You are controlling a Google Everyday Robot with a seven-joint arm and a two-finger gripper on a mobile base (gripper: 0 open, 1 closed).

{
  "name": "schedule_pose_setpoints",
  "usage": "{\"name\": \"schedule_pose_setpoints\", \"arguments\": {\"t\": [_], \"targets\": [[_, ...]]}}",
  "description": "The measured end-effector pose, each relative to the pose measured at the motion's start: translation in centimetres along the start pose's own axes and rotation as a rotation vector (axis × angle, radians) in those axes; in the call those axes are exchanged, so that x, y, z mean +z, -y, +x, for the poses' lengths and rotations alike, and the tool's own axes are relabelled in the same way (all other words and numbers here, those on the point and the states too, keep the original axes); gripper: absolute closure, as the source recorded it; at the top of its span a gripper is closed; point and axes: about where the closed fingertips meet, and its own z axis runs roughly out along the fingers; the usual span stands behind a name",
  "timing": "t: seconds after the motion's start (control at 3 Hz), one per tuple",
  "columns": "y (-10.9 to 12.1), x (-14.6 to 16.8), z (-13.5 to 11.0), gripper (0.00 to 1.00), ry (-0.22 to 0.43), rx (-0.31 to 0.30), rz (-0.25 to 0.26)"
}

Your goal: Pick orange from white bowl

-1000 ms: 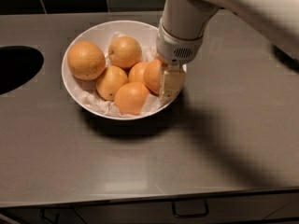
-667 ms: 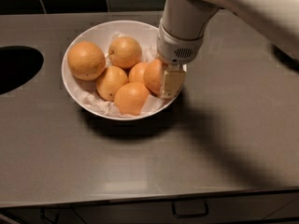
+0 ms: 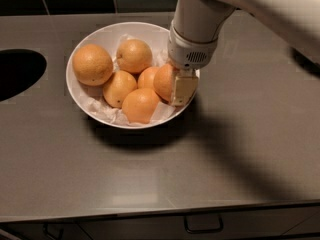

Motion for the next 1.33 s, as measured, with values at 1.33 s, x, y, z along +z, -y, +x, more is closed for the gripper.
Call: {"name": "schedule_pose_setpoints", "arguments": {"t": [1.33], "targets": [[0.1,-3.4,-1.4,1.0,0.03,-0.01,0.085]]}}
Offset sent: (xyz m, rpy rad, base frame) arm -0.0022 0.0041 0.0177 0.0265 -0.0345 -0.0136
